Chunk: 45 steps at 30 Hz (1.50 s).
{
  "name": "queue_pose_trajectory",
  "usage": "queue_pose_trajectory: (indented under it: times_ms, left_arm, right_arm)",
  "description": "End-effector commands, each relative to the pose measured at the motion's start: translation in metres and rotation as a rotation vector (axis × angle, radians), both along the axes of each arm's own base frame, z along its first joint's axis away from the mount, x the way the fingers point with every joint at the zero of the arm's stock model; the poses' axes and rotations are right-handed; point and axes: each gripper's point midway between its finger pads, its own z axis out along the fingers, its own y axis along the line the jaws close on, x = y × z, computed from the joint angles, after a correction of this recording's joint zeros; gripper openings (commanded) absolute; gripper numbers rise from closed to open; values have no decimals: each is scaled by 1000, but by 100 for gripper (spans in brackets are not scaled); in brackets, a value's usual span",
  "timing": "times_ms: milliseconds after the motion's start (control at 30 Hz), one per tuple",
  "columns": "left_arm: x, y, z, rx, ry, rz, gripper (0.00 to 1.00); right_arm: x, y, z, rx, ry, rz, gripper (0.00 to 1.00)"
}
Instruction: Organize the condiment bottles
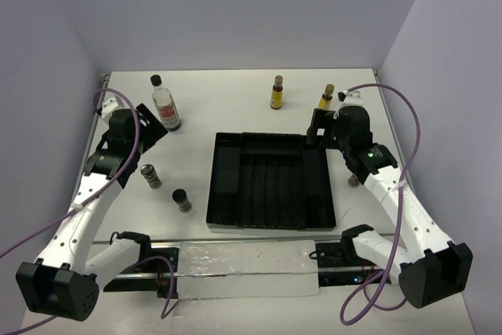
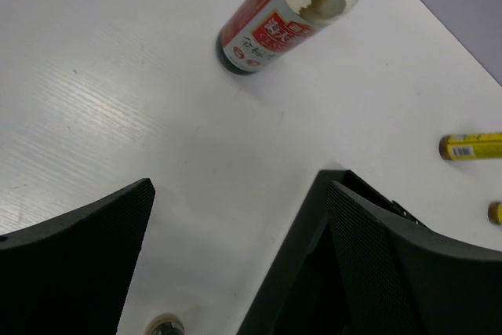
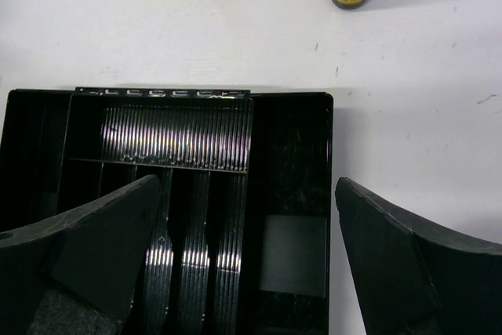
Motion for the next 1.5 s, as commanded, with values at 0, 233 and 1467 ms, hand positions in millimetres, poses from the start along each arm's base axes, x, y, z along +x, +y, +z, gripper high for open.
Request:
queue_pose_trajectory:
  times_ms: [0,233,1467]
  left_arm:
    - [8,-24,31,-1,-121,-176,99]
    - [10,-17,21,33,-37,-140,100]
    - [174,-9,74,339,-165,-61,93]
  right_arm:
    - [0,-2,20,12,-89,-15,100]
    - [0,0,19,19,-84,-1,100]
    - [11,9,15,25,-58,23,100]
